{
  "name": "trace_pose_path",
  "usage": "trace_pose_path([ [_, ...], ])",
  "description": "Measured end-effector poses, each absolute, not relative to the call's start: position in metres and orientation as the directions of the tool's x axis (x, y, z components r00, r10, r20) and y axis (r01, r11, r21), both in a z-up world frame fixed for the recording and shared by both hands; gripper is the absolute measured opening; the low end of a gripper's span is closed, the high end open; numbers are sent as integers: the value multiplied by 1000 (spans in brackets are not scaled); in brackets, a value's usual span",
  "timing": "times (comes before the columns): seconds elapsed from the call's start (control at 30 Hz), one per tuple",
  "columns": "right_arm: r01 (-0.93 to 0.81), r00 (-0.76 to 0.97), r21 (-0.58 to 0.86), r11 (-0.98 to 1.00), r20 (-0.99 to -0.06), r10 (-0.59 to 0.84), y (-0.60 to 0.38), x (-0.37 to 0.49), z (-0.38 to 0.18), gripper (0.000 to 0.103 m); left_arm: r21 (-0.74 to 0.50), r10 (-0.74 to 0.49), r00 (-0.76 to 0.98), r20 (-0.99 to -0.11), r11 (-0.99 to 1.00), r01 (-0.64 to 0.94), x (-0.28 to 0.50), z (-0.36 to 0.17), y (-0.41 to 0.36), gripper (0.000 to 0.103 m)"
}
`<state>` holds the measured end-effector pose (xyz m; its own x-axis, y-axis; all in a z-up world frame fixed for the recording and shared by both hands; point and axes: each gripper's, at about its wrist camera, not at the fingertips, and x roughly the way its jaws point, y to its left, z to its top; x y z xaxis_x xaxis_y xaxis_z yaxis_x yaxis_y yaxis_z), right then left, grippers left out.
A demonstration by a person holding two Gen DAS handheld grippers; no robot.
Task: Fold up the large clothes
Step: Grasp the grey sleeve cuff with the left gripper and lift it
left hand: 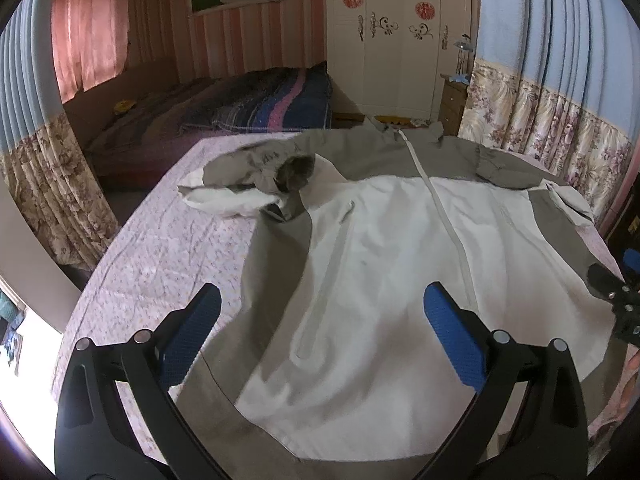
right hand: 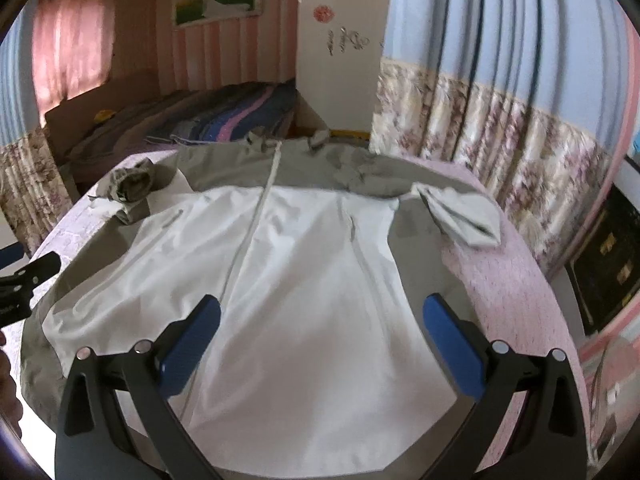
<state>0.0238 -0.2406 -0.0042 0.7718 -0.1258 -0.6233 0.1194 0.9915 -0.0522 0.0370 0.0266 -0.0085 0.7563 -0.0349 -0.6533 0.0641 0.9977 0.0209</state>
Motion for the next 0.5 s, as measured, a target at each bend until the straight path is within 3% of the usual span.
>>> trace_pose_path([
  [0.2,-33,812,131,991,-575,103,-266,41,18,101,17,-13,783,-622,999,30,66,7,61,100],
  [0.33,28,758,-45,999,-650,-50,-269,73,24,101,40,-13,736,-677,998,55,111,6,82,100],
  [0.5,97,824,-136,986,-545,-156,-288,94,45,101,133,43,724,-688,989,68,184,-7,79,100],
])
